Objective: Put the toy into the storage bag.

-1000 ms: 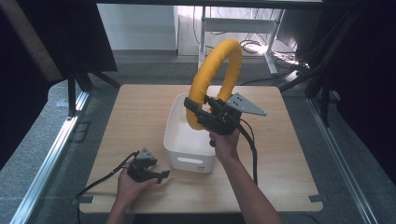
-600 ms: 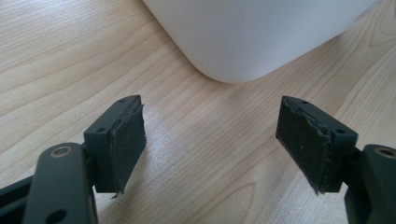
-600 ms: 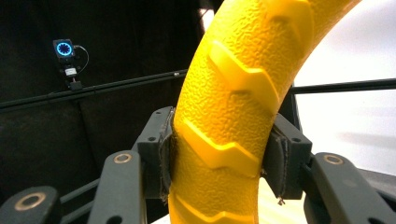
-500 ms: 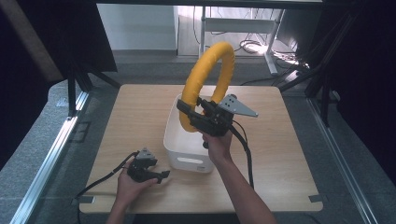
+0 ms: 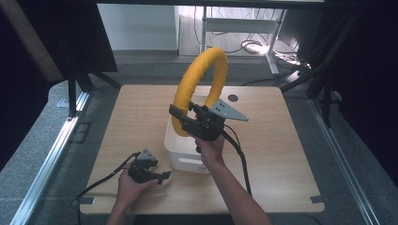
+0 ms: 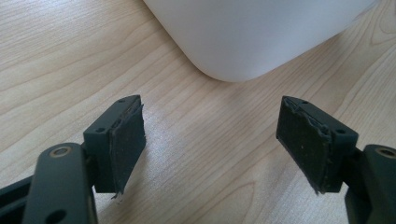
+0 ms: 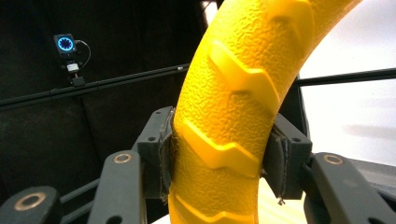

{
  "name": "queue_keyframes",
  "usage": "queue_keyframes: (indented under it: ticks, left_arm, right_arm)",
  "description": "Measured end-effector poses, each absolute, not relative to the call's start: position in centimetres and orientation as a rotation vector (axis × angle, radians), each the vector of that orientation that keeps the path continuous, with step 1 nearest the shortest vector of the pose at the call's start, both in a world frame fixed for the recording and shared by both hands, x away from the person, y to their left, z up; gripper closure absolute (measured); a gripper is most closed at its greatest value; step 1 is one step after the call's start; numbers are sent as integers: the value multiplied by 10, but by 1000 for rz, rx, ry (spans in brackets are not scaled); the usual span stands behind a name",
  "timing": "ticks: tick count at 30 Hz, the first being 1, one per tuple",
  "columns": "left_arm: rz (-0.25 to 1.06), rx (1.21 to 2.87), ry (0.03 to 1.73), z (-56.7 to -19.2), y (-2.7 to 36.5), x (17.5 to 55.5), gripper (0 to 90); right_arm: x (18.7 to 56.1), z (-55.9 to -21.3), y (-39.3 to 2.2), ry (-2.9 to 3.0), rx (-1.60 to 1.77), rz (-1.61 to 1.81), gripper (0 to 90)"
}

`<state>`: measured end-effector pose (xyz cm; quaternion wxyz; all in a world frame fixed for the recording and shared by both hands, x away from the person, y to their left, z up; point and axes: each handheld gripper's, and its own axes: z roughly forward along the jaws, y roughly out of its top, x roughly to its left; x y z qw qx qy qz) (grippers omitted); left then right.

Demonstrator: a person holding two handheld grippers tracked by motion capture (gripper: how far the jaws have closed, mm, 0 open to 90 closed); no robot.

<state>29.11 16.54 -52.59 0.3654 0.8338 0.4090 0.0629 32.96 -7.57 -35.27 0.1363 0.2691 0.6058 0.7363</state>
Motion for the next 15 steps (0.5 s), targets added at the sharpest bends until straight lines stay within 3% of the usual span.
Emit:
queue_keyframes:
  ticks: [15]
  left_arm:
    - [159,2137,1060,-527,164,291,238]
  right_arm:
    - [325,-371,-73,1737,855,2133,496]
